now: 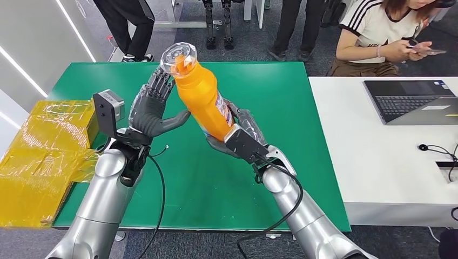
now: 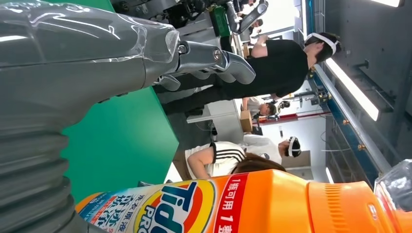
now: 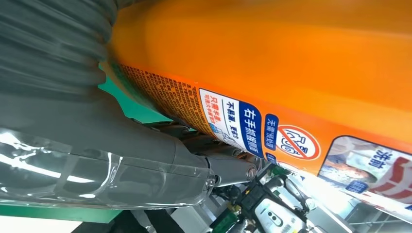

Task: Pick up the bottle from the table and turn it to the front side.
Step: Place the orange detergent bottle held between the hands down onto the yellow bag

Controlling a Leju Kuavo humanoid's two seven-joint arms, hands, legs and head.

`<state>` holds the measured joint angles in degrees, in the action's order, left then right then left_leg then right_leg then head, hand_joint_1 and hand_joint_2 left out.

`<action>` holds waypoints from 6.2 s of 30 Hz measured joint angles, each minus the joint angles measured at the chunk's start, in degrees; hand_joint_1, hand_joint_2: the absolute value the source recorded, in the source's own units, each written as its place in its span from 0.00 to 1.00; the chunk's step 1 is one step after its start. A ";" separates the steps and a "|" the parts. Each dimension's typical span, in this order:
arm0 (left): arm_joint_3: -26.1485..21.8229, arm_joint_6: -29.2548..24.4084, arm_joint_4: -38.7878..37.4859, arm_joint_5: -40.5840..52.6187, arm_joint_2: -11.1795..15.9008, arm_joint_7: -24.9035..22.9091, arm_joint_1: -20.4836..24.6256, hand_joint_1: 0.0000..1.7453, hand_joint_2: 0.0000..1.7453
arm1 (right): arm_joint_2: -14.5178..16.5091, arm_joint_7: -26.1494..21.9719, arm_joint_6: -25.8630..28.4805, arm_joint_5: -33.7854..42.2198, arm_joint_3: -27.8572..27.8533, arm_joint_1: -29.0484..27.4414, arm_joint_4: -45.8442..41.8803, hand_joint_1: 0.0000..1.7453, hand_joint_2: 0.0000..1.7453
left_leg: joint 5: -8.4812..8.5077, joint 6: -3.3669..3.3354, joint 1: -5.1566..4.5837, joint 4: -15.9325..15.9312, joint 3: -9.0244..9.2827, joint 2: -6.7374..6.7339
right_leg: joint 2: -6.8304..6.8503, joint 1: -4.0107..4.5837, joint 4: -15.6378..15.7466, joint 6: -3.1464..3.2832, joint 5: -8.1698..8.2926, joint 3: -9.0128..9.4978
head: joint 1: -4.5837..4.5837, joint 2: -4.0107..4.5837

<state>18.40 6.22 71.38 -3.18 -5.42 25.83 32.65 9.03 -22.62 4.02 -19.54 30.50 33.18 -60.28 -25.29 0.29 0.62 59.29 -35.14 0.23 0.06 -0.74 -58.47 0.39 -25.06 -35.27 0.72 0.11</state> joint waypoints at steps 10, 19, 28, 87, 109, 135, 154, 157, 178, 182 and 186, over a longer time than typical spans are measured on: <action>0.11 4.21 -0.02 -1.50 1.03 -2.03 2.75 0.00 1.00 | 0.28 -1.35 0.86 1.12 0.37 1.80 5.95 1.00 1.00 | 0.03 0.02 0.00 0.01 0.01 0.00 | 0.00 0.00 -0.01 0.00 0.04 -0.01 | -0.01 0.00; 1.38 6.74 -0.28 -5.71 2.23 -1.70 3.29 0.00 1.00 | -0.27 -1.96 1.27 3.11 -1.69 2.15 8.28 1.00 1.00 | 0.03 0.01 0.00 0.00 0.00 0.00 | -0.01 0.00 0.00 -0.01 0.04 -0.02 | -0.01 0.00; 1.45 8.32 -0.27 -9.32 4.02 -2.05 2.03 0.00 1.00 | -1.05 -3.50 1.31 5.64 -4.97 2.38 9.28 1.00 1.00 | 0.03 0.02 0.00 0.01 0.00 0.00 | -0.01 0.00 0.00 0.00 0.04 -0.03 | 0.00 0.00; 4.13 8.55 -6.71 -10.27 0.84 -2.40 5.75 1.00 1.00 | 5.83 -2.23 -0.80 0.71 0.42 6.07 16.63 1.00 1.00 | 0.03 0.02 0.00 0.00 -0.03 -0.01 | -0.01 0.00 -0.02 -0.01 0.05 -0.06 | 0.00 0.00; 4.12 8.07 -7.05 -5.51 1.01 -0.62 5.74 1.00 1.00 | 4.63 -2.99 -0.81 2.19 -0.23 4.92 15.06 0.00 1.00 | 0.03 0.02 0.00 0.00 -0.04 -0.01 | -0.03 0.00 -0.01 -0.01 0.05 -0.11 | -0.01 0.00; 15.48 -30.84 -12.09 71.10 10.83 -5.47 15.47 1.00 1.00 | -6.97 -2.10 0.85 1.30 -9.97 -15.71 -19.95 0.00 1.00 | 0.03 0.02 0.01 0.01 -0.13 -0.17 | -0.16 0.01 -0.01 0.03 0.10 -0.21 | -0.01 0.00; 17.92 -27.85 -18.12 92.60 21.61 -23.71 8.57 1.00 1.00 | -7.40 -4.10 0.14 1.91 -15.18 -23.16 -23.12 0.00 1.00 | -0.06 0.13 0.02 -0.07 -0.07 -0.47 | -0.50 0.00 -0.01 0.05 0.08 -0.26 | 0.00 0.00; 17.18 -27.02 -18.56 92.68 24.86 -28.01 4.67 1.00 1.00 | -7.42 -4.47 -0.27 2.18 -17.06 -25.14 -23.88 0.00 1.00 | -0.07 0.15 0.03 -0.09 -0.09 -0.44 | -0.45 0.01 -0.02 0.11 0.02 -0.29 | -0.01 0.00; 10.31 -29.68 -23.38 92.96 27.23 -21.97 -8.53 0.00 1.00 | -6.94 -4.96 -3.80 1.47 -21.82 -28.09 -25.35 0.00 1.00 | -0.07 0.15 0.01 -0.10 -0.12 -0.24 | -0.19 0.01 0.02 0.12 -0.01 -0.26 | -0.01 0.00; 11.72 -33.57 -26.36 93.02 23.34 -22.63 -6.92 0.00 1.00 | -6.91 -4.48 -3.99 0.58 -21.50 -28.14 -26.52 0.00 1.00 | -0.05 0.13 0.00 -0.09 -0.12 -0.10 | -0.02 0.01 0.03 0.12 -0.01 -0.19 | -0.02 0.00; 14.56 -36.69 -29.75 93.03 20.49 -23.30 -4.21 0.00 1.00 | -6.85 -3.98 -4.01 -0.12 -21.08 -28.15 -27.16 0.00 1.00 | -0.04 0.12 0.00 -0.08 -0.11 -0.06 | 0.00 0.00 0.03 0.11 0.02 -0.16 | -0.02 0.00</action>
<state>32.97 -30.47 41.63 89.85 15.07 2.54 28.44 2.17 -26.61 0.02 -19.66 9.43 5.04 -87.44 -25.34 0.41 0.62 59.21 -35.24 0.17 0.06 -0.74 -58.44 0.50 -25.04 -35.43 0.71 0.11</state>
